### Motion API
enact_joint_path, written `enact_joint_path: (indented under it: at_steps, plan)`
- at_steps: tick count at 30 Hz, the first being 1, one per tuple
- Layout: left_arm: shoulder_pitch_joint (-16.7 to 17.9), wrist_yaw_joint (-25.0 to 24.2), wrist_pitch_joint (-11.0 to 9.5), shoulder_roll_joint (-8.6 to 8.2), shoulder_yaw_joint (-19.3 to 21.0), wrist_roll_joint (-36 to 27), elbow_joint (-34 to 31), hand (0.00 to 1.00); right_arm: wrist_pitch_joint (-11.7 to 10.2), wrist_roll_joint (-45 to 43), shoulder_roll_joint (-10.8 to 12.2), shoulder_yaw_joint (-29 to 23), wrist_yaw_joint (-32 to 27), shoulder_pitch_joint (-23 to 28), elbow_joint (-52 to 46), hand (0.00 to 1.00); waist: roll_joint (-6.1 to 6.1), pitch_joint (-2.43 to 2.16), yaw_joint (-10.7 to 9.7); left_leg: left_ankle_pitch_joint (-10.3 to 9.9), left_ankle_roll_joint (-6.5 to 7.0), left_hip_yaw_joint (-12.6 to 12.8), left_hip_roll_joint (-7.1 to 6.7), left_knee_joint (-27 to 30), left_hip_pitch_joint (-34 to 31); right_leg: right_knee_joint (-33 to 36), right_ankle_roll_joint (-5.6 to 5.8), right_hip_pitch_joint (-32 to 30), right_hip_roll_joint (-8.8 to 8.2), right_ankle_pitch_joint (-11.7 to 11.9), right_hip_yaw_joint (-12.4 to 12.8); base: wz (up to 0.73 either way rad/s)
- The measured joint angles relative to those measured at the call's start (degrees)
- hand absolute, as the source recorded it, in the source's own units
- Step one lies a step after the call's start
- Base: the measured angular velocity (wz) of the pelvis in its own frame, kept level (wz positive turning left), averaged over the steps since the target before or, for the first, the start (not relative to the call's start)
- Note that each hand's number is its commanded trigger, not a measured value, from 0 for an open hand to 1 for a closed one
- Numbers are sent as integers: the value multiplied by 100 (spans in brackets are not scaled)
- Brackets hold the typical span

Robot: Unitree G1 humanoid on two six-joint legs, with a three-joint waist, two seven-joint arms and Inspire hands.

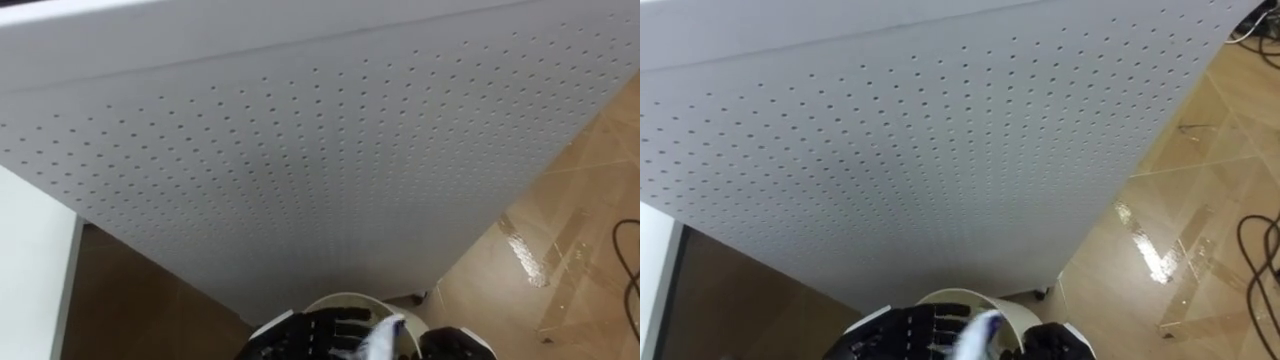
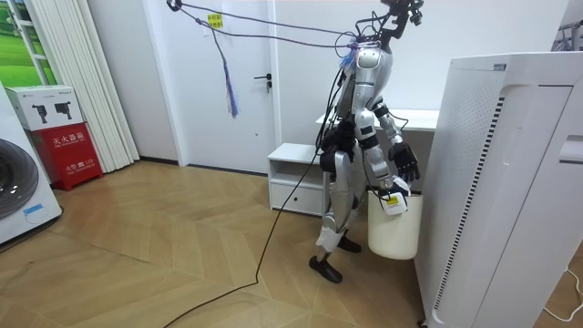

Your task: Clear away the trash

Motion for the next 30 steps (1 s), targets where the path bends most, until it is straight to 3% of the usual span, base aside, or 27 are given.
enact_joint_path:
  at_steps: [23,30]
  plan:
    - [6,-5,218,-5,-176,3,373,0,78,206,43,56,32,26,115,100,5,-2,-7,25,38,185,42,133,-118,214,-2,-148,-66,1,-40,0]
    - [44,-5,247,-46,76,243,1042,0,97,210,-13,-26,46,127,246,100,20,-13,16,40,62,225,47,226,-56,308,-3,-59,-90,1,-159,3]
